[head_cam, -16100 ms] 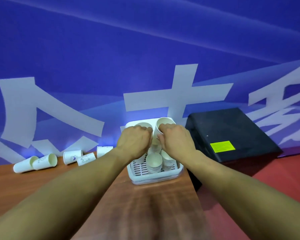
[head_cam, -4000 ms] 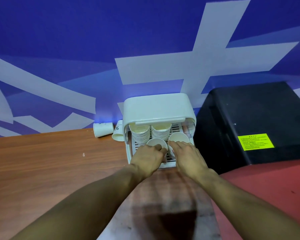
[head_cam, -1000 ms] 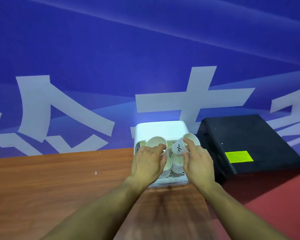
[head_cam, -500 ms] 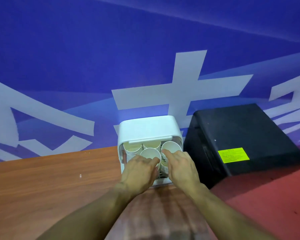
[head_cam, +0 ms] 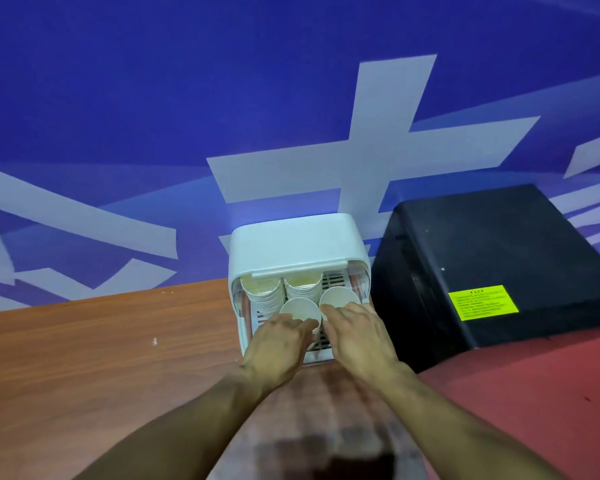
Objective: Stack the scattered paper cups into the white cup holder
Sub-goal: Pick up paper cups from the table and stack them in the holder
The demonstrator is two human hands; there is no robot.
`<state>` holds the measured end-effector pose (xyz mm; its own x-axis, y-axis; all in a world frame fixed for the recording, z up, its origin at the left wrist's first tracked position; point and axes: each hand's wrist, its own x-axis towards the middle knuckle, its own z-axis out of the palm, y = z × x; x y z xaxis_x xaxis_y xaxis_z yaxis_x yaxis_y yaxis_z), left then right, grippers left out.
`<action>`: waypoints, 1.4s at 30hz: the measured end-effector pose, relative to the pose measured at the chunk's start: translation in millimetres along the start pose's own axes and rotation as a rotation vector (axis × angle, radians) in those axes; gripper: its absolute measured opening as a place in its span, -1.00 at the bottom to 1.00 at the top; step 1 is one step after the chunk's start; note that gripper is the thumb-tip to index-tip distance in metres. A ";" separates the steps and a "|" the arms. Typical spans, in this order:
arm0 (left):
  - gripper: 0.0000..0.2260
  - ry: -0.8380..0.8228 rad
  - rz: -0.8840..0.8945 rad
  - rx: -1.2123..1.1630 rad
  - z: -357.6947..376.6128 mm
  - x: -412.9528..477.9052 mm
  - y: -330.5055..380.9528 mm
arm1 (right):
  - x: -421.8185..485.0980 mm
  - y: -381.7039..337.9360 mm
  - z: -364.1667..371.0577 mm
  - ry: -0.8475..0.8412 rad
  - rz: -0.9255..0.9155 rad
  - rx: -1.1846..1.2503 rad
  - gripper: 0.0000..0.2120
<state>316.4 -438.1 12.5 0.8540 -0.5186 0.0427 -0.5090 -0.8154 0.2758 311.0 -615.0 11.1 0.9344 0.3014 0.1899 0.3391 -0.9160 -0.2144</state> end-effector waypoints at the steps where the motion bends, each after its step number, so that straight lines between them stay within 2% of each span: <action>1: -0.82 -0.008 -0.007 -0.028 0.0 0.6 -1.2 | -0.5 -0.2 1.2 -0.003 -0.004 -0.003 -0.81; 5: -0.88 -0.005 -0.009 -0.077 -3.6 2.1 -3.0 | -0.6 -1.4 4.9 -0.036 0.001 -0.023 -0.79; 9: -0.86 -0.083 -0.014 0.024 -1.6 1.5 -8.3 | 1.3 -3.9 5.3 -0.048 0.019 -0.046 -0.78; 12: -0.94 -0.119 -0.025 0.069 -3.2 0.6 -7.8 | -0.8 -4.7 5.9 -0.095 0.020 -0.081 -0.58; 14: -0.91 -0.138 -0.017 0.093 -7.0 -0.9 -5.5 | -2.0 -5.1 4.9 -0.110 0.015 -0.097 -0.46; 19: -0.87 -0.090 0.003 0.143 -4.8 -4.0 -5.7 | 0.4 -9.4 0.1 -0.106 0.017 -0.124 -0.42; 24: -0.84 -0.114 0.007 0.160 2.8 -7.0 -6.2 | 0.5 -6.5 4.3 -0.144 0.004 -0.200 -0.27; 31: -0.70 -0.057 0.052 0.230 2.2 -3.6 -2.2 | 16.7 2.0 4.9 -0.081 0.035 -0.296 -0.52; 39: -0.67 -0.021 0.022 0.248 11.4 -10.3 1.4 | 35.9 13.1 24.1 0.045 0.018 -0.344 -0.67; 42: -0.68 -0.027 0.018 0.209 14.0 -10.7 -2.8 | 41.5 14.7 31.2 0.076 0.032 -0.353 -0.66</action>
<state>307.1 -433.9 -2.2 0.8430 -0.5376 0.0194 -0.5375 -0.8404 0.0695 358.2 -607.7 -14.1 0.9287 0.2623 0.2623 0.2383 -0.9638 0.1198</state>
